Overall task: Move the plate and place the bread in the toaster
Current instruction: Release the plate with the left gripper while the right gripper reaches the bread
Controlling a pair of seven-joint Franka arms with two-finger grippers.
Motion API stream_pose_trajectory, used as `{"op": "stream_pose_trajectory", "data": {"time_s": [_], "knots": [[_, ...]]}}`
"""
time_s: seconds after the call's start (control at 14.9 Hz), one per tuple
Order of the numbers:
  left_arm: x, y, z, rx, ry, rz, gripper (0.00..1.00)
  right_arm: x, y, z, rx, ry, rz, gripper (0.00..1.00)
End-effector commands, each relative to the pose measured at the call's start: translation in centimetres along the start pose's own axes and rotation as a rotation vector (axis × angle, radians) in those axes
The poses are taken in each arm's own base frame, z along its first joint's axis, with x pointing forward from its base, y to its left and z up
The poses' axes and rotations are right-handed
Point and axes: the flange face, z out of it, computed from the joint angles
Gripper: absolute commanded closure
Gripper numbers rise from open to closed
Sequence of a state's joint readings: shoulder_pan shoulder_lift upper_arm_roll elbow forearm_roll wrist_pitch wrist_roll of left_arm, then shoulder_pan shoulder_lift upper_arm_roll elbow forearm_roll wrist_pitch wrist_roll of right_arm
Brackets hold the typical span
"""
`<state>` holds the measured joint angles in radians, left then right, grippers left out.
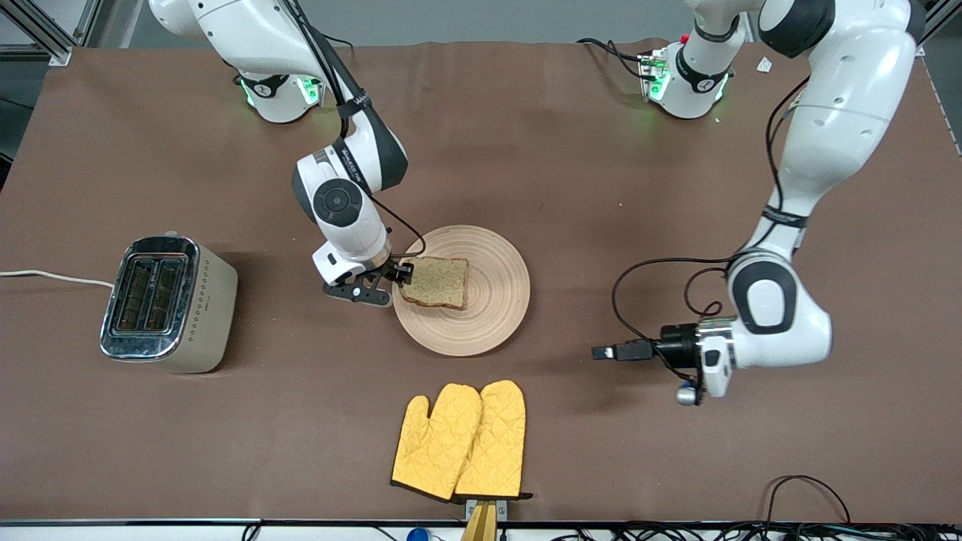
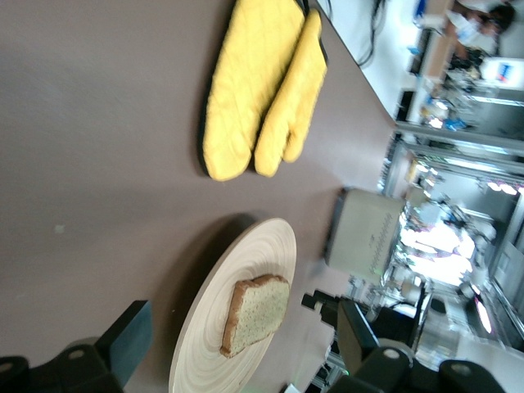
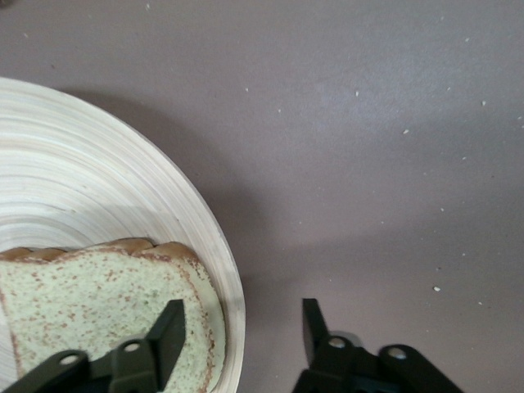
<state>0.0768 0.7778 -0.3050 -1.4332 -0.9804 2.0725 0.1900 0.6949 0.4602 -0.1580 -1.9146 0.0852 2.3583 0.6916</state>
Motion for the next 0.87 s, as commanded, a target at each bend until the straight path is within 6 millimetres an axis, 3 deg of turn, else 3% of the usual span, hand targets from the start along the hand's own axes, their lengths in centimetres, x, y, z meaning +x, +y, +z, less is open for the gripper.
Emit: {"op": "stream_pose_trajectory", "data": {"time_s": [0.0, 0.27, 0.4, 0.81], "knots": [[-0.6, 4.2, -4.0, 0.100, 0.046, -0.061, 0.00, -1.2, -0.6, 0.7, -0.018, 0.011, 0.018, 0.40], [-2.4, 8.7, -8.8, 0.149, 0.073, -0.121, 0.00, -1.8, -1.3, 0.8, -0.018, 0.013, 0.021, 0.41], [-3.0, 9.6, -11.6, 0.151, 0.075, -0.147, 0.00, -1.9, -1.5, 1.0, -0.018, 0.014, 0.018, 0.42], [-7.1, 14.8, -15.4, 0.384, 0.142, -0.197, 0.00, -2.2, -1.8, 1.6, -0.023, 0.013, 0.011, 0.46]]}}
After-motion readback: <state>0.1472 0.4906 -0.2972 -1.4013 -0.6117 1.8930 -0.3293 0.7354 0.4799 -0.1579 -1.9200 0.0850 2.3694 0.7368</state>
